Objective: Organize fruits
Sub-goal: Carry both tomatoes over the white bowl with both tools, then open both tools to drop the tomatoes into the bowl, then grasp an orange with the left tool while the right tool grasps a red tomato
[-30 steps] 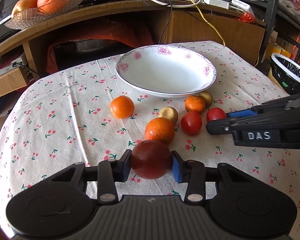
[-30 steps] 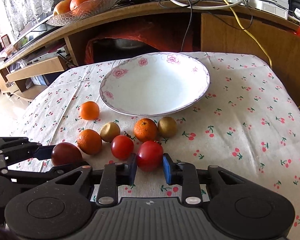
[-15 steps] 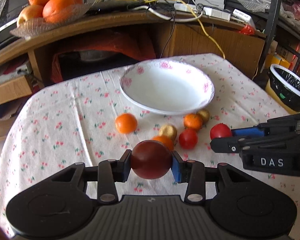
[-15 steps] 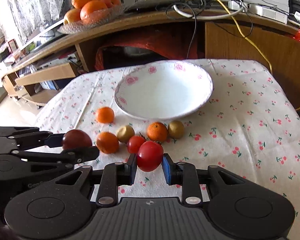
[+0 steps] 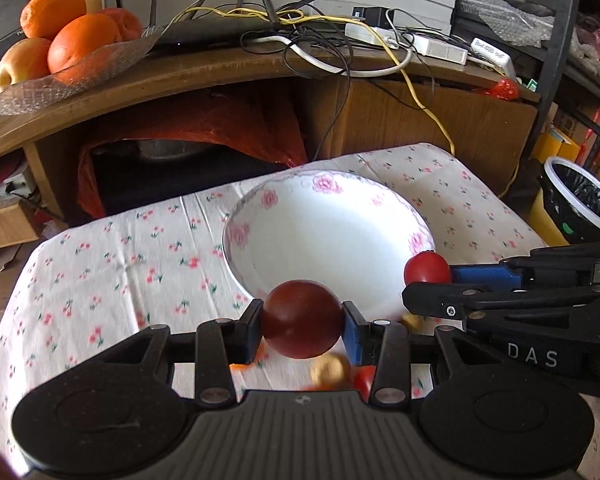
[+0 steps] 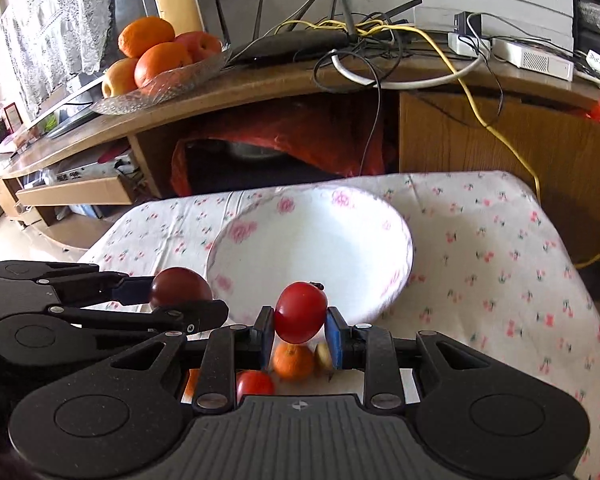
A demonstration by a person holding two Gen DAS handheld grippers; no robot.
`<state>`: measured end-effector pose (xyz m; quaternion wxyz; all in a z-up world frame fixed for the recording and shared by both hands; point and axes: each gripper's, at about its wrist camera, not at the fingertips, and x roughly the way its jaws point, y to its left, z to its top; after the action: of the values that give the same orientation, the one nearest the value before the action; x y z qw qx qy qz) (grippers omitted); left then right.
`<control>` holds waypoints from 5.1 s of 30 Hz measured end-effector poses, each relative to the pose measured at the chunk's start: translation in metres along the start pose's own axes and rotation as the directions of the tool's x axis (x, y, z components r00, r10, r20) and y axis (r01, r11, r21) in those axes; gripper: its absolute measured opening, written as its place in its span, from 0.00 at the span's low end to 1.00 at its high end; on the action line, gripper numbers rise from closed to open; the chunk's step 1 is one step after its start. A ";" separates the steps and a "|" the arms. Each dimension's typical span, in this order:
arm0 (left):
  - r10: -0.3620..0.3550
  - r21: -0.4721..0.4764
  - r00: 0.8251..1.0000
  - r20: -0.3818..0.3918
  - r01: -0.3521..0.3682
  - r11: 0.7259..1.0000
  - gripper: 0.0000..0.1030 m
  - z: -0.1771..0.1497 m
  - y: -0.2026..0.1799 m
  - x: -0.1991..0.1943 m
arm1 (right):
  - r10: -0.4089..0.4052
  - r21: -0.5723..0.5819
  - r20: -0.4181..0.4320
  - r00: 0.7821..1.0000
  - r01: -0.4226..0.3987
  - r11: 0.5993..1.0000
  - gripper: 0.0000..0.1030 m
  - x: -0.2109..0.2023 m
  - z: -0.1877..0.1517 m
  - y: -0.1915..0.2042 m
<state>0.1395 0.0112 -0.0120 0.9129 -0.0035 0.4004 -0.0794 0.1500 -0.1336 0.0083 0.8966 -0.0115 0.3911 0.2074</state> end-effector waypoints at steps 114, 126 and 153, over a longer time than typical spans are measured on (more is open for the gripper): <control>-0.065 0.193 0.996 -0.062 0.075 0.978 0.52 -0.058 -0.002 -0.003 | -0.036 -0.087 -0.085 0.996 0.029 0.996 0.41 -0.003 -0.037 0.002; -0.092 0.165 0.992 -0.083 0.105 0.981 0.41 -0.061 0.003 0.004 | 0.014 -0.086 -0.118 0.993 -0.024 0.996 0.41 0.008 -0.040 0.008; -0.081 0.149 0.993 -0.088 0.093 0.984 0.40 -0.073 0.019 -0.006 | 0.015 -0.158 -0.189 0.982 -0.046 0.986 0.21 0.031 -0.036 0.034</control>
<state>0.0846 0.0356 -0.0586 0.8891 0.0523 0.4293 -0.1499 0.1301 -0.0977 -0.0337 0.8487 -0.0975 0.4557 0.2502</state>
